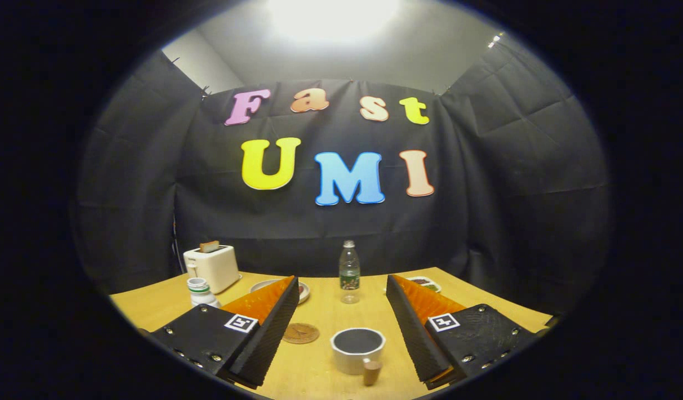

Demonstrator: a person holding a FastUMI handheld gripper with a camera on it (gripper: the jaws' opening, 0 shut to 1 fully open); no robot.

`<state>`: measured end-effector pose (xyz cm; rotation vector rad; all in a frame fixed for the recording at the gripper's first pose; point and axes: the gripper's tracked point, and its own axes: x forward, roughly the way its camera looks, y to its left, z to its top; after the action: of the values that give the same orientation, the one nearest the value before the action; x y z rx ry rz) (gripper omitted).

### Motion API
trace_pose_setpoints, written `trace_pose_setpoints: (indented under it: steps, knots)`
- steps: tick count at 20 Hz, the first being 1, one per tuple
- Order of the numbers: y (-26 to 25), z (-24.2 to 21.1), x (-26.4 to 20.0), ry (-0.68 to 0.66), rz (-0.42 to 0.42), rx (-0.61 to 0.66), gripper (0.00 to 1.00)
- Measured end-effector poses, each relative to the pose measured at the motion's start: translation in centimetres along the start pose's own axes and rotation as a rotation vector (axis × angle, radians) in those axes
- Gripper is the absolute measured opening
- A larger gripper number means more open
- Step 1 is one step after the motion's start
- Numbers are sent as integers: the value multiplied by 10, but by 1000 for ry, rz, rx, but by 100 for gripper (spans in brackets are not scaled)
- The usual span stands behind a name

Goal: Take the bottle from table, then pour the juice into the cup, finally place the bottle on the coaster

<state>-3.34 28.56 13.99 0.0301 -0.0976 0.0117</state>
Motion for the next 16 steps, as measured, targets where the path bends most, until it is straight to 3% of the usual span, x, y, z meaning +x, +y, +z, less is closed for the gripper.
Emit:
trace_pose_setpoints:
  steps: [10, 16]
  knots:
    - [157, -57, 8, 67, 230, 11, 96]
    - [191, -96, 27, 129, 243, 12, 96]
